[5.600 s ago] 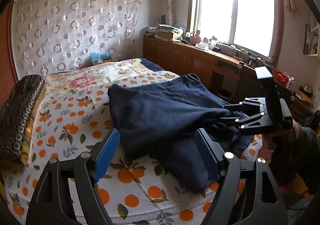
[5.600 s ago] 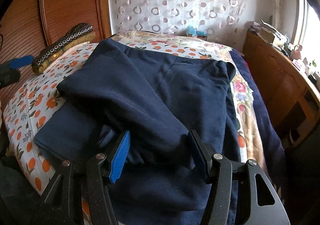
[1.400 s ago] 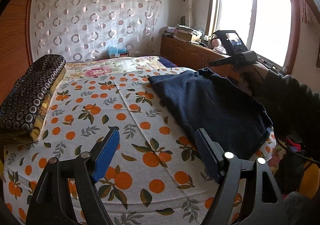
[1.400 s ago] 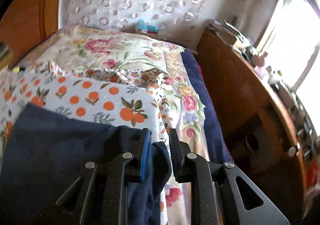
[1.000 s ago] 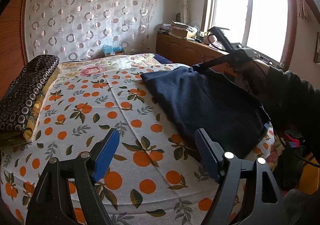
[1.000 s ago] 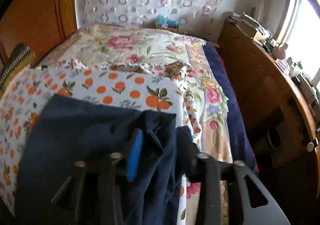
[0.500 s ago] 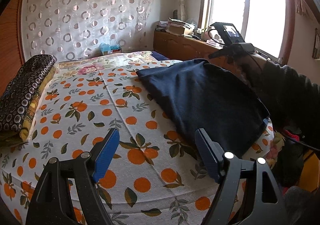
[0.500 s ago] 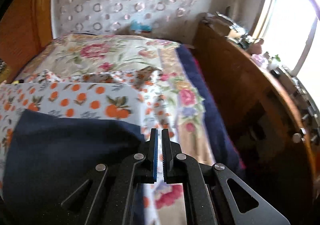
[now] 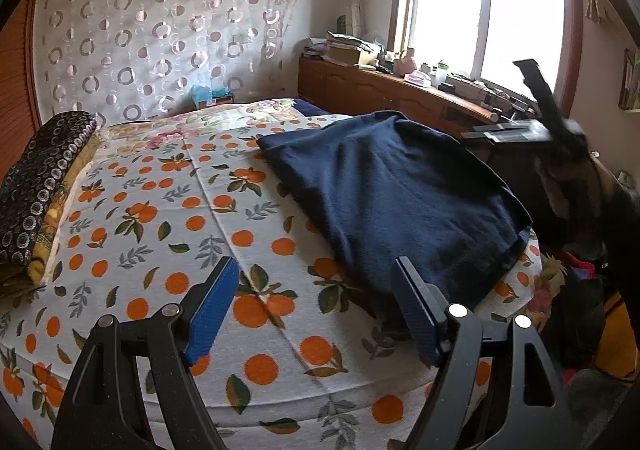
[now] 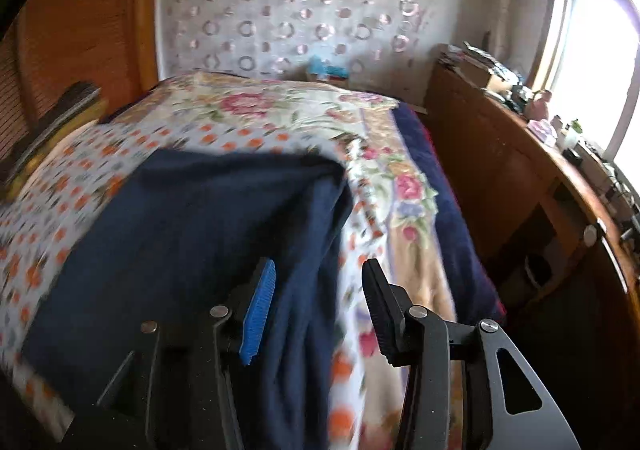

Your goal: Fold small clothes

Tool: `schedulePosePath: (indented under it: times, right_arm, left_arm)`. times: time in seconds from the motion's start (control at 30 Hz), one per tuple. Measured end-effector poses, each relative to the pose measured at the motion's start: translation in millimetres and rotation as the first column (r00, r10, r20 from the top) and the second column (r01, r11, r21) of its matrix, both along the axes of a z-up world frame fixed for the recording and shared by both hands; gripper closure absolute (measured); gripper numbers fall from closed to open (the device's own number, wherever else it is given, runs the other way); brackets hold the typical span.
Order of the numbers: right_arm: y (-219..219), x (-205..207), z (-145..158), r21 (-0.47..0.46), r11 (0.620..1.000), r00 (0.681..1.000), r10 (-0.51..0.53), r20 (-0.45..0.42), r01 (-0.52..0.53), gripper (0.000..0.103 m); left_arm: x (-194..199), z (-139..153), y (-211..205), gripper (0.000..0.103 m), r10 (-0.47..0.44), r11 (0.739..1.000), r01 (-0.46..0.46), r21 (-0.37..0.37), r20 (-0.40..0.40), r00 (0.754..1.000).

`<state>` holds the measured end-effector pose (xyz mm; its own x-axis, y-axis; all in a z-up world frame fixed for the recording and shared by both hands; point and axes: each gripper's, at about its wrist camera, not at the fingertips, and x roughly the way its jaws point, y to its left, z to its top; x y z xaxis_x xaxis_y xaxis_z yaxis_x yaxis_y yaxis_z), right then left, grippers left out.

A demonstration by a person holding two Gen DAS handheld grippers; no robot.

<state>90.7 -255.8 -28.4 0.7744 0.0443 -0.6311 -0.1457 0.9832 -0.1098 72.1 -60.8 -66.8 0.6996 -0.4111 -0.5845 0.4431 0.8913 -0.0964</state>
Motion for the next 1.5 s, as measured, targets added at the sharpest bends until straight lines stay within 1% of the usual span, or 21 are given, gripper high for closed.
schedulePosePath:
  times: [0.07, 0.17, 0.27, 0.37, 0.43, 0.47, 0.5, 0.57, 0.6, 0.63, 0.67, 0.73, 0.83, 0.93, 1.07, 1.1, 1.13, 1.23, 1.33, 1.43, 1.5]
  right_arm:
    - [-6.0, -22.8, -10.2, 0.030, 0.999, 1.000, 0.022, -0.014, -0.021, 0.056]
    - [-12.6, -54.2, -17.8, 0.039, 0.999, 0.999, 0.027, -0.026, -0.026, 0.056]
    - [-21.0, -77.3, -21.8, 0.048, 0.998, 0.999, 0.028, -0.028, -0.026, 0.056]
    - [-33.6, -84.9, -27.1, 0.068, 0.998, 0.999, 0.012, -0.040, -0.009, 0.056]
    - [-37.8, -93.1, -28.0, 0.088, 0.996, 0.999, 0.018, -0.045, -0.014, 0.065]
    - [-36.1, -98.7, -27.3, 0.090, 0.996, 0.999, 0.023, -0.047, -0.018, 0.066]
    - [-38.0, -99.5, -29.0, 0.087, 0.996, 0.999, 0.024, -0.049, -0.020, 0.070]
    - [-43.6, -99.6, -31.7, 0.090, 0.996, 0.998, 0.032, -0.059, -0.026, 0.082]
    - [-44.1, -97.7, -32.7, 0.093, 0.995, 0.997, 0.038, -0.063, -0.032, 0.094]
    - [-45.0, -96.5, -31.9, 0.097, 0.994, 0.997, 0.047, -0.068, -0.041, 0.097]
    - [-46.8, -96.5, -31.1, 0.095, 0.994, 0.996, 0.058, -0.068, -0.051, 0.098]
    - [-56.0, -101.8, -26.9, 0.094, 0.995, 0.998, 0.040, -0.050, -0.035, 0.100]
    - [-59.0, -109.1, -24.8, 0.091, 0.996, 0.999, 0.009, -0.036, -0.006, 0.100]
    - [-52.8, -115.4, -25.2, 0.100, 0.995, 0.999, -0.005, -0.040, 0.009, 0.100]
    - [-39.9, -112.4, -28.0, 0.081, 0.997, 0.998, 0.004, -0.055, 0.001, 0.100]
    - [-36.6, -111.1, -26.5, 0.076, 0.997, 0.998, 0.003, -0.058, 0.002, 0.100]
    - [-36.2, -111.8, -26.6, 0.074, 0.997, 0.998, 0.000, -0.057, 0.004, 0.100]
    - [-36.4, -108.9, -25.5, 0.075, 0.997, 0.999, -0.003, -0.054, 0.007, 0.100]
    - [-37.2, -109.5, -23.8, 0.075, 0.997, 0.999, -0.007, -0.044, 0.011, 0.100]
    - [-33.6, -108.7, -24.3, 0.044, 0.999, 0.998, -0.002, -0.057, 0.005, 0.100]
    - [-30.4, -110.0, -21.4, 0.028, 1.000, 0.999, -0.008, -0.047, 0.009, 0.099]
  left_arm:
    - [-0.2, -0.3, -4.5, 0.024, -0.007, 1.000, 0.007, 0.004, -0.003, 1.000]
    - [-1.4, -0.5, -10.7, 0.024, -0.018, 1.000, 0.019, 0.010, -0.007, 1.000]
    - [-3.2, -1.2, -17.3, 0.024, -0.031, 0.999, 0.031, 0.020, -0.013, 0.999]
    - [-4.3, -2.5, -22.2, 0.024, -0.040, 0.999, 0.041, 0.029, -0.016, 0.999]
    - [-4.6, -3.9, -26.3, 0.024, -0.047, 0.998, 0.048, 0.037, -0.021, 0.999]
    - [-4.6, -4.7, -28.3, 0.024, -0.051, 0.998, 0.052, 0.038, -0.024, 0.998]
    - [-3.6, -5.4, -30.0, 0.024, -0.053, 0.998, 0.054, 0.040, -0.027, 0.998]
    - [-3.5, -7.1, -34.0, 0.024, -0.061, 0.997, 0.062, 0.043, -0.033, 0.998]
    - [-3.0, -7.6, -35.4, 0.024, -0.064, 0.997, 0.065, 0.044, -0.036, 0.997]
    - [-2.5, -8.2, -37.1, 0.024, -0.069, 0.997, 0.070, 0.043, -0.039, 0.997]
    - [-1.3, -8.9, -39.6, 0.024, -0.075, 0.996, 0.077, 0.040, -0.045, 0.996]
    - [0.8, -9.0, -43.3, 0.024, -0.071, 0.997, 0.072, 0.034, -0.042, 0.997]
    - [3.4, -7.4, -49.8, 0.024, -0.073, 0.996, 0.075, 0.039, -0.041, 0.996]
    - [3.5, -7.1, -57.0, 0.024, -0.081, 0.995, 0.083, 0.057, -0.036, 0.996]
    - [4.7, -9.9, -59.3, 0.025, -0.090, 0.994, 0.093, 0.053, -0.057, 0.994]
    - [5.0, -10.1, -58.6, 0.026, -0.093, 0.995, 0.095, 0.040, -0.064, 0.994]
    - [6.1, -10.4, -57.9, 0.030, -0.091, 0.995, 0.094, 0.033, -0.071, 0.993]
    - [9.9, -13.3, -57.8, 0.040, -0.090, 0.995, 0.093, 0.028, -0.090, 0.992]
    - [10.1, -18.1, -59.9, 0.047, -0.096, 0.995, 0.100, 0.031, -0.114, 0.989]
    - [7.7, -19.8, -64.3, 0.049, -0.105, 0.993, 0.111, 0.043, -0.119, 0.987]
    - [7.6, -21.2, -65.2, 0.050, -0.112, 0.992, 0.118, 0.042, -0.127, 0.986]
